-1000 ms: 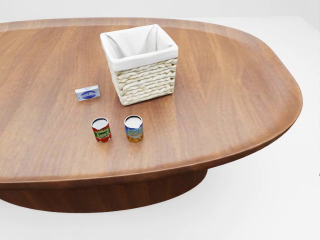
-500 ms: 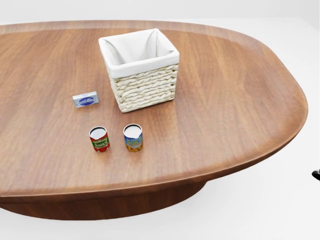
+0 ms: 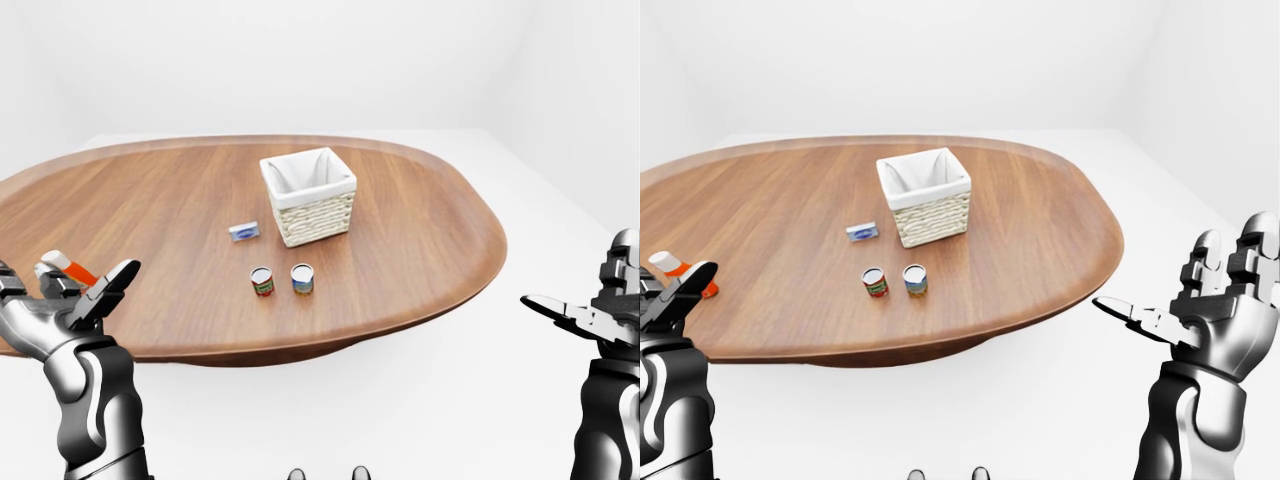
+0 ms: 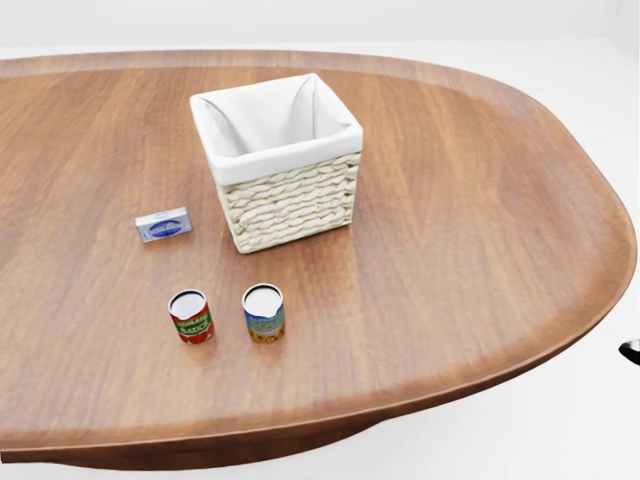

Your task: Pick up the tomato sauce, and put it in the basket.

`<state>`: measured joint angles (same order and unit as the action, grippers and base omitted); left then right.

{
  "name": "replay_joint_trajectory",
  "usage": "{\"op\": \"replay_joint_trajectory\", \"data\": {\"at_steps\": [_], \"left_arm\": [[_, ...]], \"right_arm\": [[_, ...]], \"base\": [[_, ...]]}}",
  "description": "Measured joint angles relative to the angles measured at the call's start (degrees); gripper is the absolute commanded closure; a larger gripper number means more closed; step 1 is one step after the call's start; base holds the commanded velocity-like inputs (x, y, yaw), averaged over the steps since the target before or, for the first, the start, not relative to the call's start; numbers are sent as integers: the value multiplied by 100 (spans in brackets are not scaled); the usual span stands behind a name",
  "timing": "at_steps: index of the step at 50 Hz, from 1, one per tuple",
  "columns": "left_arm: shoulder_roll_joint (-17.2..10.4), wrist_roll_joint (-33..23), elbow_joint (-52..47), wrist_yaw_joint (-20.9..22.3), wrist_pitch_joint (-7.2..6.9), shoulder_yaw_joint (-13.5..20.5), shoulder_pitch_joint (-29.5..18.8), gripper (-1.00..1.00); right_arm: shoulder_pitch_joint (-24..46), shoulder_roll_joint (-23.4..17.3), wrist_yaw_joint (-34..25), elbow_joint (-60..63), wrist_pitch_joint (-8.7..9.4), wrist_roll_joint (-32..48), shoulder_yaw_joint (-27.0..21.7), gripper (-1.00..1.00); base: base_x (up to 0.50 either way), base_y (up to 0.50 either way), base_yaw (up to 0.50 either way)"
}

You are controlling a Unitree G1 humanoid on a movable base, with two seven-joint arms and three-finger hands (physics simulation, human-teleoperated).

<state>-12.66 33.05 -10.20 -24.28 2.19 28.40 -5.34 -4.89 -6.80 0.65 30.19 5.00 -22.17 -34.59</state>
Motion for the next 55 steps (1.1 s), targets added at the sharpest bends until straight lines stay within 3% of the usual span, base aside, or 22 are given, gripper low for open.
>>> {"op": "replay_joint_trajectory", "data": {"at_steps": [55], "left_arm": [[-5,8,33,13,-15,-8,-6,-100]], "right_arm": [[-21,24,-19,-18,0,31,9,-100]], "base": [[23,0,0]]}}
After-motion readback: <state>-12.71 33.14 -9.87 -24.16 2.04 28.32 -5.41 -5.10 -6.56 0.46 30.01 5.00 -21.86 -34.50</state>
